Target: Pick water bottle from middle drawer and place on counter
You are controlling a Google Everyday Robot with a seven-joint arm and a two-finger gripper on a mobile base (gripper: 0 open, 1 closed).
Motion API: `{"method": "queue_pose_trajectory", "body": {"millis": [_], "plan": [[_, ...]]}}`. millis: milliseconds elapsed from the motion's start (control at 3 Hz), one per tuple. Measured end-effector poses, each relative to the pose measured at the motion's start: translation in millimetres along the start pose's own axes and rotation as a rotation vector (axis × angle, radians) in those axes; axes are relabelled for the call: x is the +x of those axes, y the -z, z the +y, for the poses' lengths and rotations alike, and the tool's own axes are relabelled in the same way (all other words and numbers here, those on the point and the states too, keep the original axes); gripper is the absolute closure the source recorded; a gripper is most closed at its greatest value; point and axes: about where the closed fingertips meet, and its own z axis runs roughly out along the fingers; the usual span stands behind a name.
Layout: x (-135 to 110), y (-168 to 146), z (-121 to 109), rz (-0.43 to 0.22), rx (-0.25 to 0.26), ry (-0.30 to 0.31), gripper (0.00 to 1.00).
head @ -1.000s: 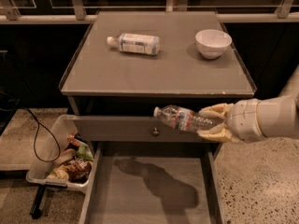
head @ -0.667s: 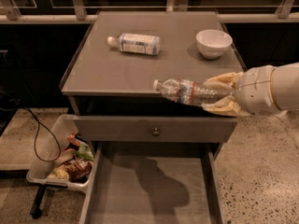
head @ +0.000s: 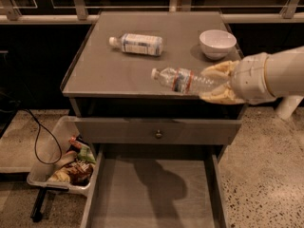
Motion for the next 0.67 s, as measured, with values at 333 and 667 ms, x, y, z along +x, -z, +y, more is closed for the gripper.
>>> {"method": "queue_pose_trajectory", "body": {"millis": [333,667], "plan": [[-2.1,-18.1,-51.5,-0.014,0.036,-0.050,1.00],[1.6,-42.8,-98.7,-0.002,0.055,-0.110,1.00]]}}
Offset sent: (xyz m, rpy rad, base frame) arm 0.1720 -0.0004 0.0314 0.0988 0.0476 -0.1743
